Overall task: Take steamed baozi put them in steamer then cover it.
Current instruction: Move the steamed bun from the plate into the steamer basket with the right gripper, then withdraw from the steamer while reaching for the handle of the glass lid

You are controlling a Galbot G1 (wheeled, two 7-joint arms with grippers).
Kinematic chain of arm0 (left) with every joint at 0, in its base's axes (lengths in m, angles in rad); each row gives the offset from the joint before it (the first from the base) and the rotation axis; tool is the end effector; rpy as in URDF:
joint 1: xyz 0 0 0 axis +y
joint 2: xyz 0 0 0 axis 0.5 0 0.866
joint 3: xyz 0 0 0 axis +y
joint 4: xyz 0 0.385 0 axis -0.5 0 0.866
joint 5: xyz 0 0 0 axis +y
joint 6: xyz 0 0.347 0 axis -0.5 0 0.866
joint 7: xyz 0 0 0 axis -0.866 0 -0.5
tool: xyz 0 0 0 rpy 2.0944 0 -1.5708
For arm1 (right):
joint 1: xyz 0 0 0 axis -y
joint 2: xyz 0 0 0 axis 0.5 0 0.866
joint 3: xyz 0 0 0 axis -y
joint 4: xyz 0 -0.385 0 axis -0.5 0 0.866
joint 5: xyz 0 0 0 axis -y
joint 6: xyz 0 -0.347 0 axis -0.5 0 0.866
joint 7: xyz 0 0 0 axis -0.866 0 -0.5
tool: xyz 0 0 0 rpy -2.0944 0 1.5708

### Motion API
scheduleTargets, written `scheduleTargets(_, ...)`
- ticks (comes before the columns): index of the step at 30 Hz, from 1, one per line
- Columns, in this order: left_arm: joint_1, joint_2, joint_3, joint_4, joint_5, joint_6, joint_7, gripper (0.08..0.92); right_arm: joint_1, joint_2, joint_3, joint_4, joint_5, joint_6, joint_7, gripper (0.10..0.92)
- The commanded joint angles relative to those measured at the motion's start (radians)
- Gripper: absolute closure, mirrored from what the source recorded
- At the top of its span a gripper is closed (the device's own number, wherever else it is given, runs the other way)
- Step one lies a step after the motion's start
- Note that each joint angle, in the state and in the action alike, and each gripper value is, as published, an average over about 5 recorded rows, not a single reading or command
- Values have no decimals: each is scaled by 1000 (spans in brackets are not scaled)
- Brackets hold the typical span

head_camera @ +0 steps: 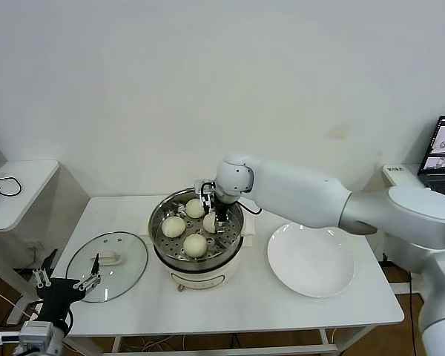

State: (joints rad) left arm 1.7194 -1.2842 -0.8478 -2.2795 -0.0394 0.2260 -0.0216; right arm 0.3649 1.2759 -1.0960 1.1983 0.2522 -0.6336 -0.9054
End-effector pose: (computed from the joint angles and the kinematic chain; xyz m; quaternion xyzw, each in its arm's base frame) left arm 0.1151 0.1255 -0.2564 0.0645 -0.9779 -0.1870 0.0673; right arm 0.5732 0.1603 -0.1077 0.5162 -0.5761 0.5535 0.3088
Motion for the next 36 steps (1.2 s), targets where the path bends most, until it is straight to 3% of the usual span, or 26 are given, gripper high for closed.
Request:
scheduleTargets(1, -5, 3, -1, 3, -1, 1, 1, 177, 53, -157, 40, 173, 46, -14, 68, 204)
scheduleTargets(4, -10, 7, 0, 7, -1, 1, 1, 177, 24, -247, 78, 262, 105, -34, 234, 203)
scheduleTargets(8, -16, 10, 5, 14, 0, 1, 1, 177, -97, -358, 161, 373, 203, 3, 569, 202)
scheduleTargets(12, -22, 11, 14, 20, 7, 0, 4, 177, -301, -425, 310, 443, 297, 123, 892, 203)
scheduleTargets(16, -25, 7, 25, 24, 18, -3, 8, 177, -544, -447, 532, 467, 247, 305, 1040, 202)
scheduleTargets(22, -26, -2, 36, 32, 24, -4, 5, 177, -940, -399, 918, 479, 45, 553, 1064, 203)
scheduleTargets(27, -25, 7, 47, 60, 70, 4, 1, 177, -1270, -271, 1239, 501, -117, 748, 992, 203)
scheduleTargets(36, -19, 83, 57, 204, 457, -78, 2, 177, -1705, 0, 1636, 598, -163, 862, 814, 203)
